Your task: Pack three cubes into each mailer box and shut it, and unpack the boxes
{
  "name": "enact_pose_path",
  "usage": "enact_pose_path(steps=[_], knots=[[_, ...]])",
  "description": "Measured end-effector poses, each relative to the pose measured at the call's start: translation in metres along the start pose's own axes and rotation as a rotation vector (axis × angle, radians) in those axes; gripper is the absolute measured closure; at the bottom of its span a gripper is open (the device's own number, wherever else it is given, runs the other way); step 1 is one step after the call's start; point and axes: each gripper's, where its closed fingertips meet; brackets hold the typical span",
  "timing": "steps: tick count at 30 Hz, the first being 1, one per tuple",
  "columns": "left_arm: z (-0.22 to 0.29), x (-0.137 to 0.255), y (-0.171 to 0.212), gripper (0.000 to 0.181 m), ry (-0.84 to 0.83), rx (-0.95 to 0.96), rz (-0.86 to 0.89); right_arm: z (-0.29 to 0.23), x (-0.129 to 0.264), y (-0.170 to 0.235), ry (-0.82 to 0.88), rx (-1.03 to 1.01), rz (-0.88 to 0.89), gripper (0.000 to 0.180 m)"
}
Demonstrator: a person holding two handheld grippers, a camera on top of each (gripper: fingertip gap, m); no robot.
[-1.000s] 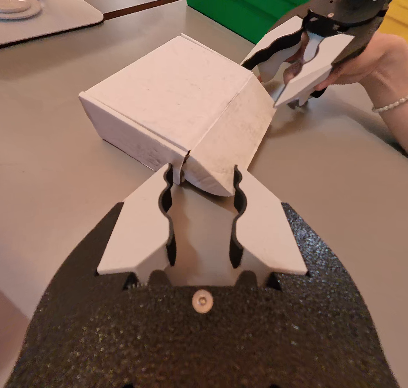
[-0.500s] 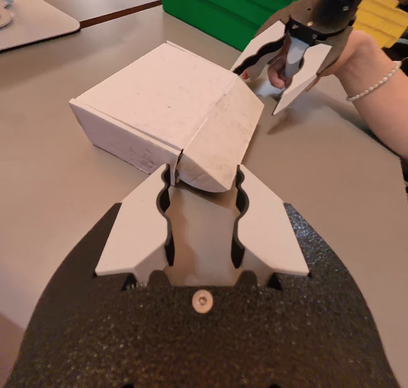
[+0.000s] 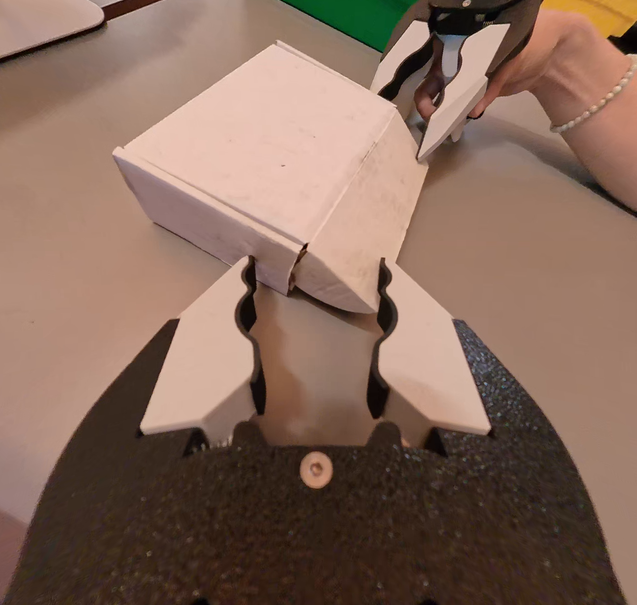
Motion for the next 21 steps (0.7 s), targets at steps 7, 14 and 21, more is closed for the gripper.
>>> enact_pose_path(steps=[7, 14, 21], knots=[[-0.014, -0.005, 0.001, 0.121, -0.065, -0.054, -0.025, 0.012, -0.005, 0.0, 0.068, 0.109, -0.032, 0.133], [-0.031, -0.008, 0.001, 0.134, -0.187, -0.135, -0.049, 0.024, -0.01, -0.002, 0.205, 0.223, -0.047, 0.145], [-0.025, -0.003, 0.005, 0.124, -0.086, -0.179, -0.074, 0.025, -0.01, 0.004, 0.191, 0.252, -0.088, 0.129]])
Point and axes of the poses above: each gripper's, where its closed fingertips meet, x back along the fingers, y out of its underside, z = x × y across the jaws, and after that the axes turned 11 degrees about z, right-handed
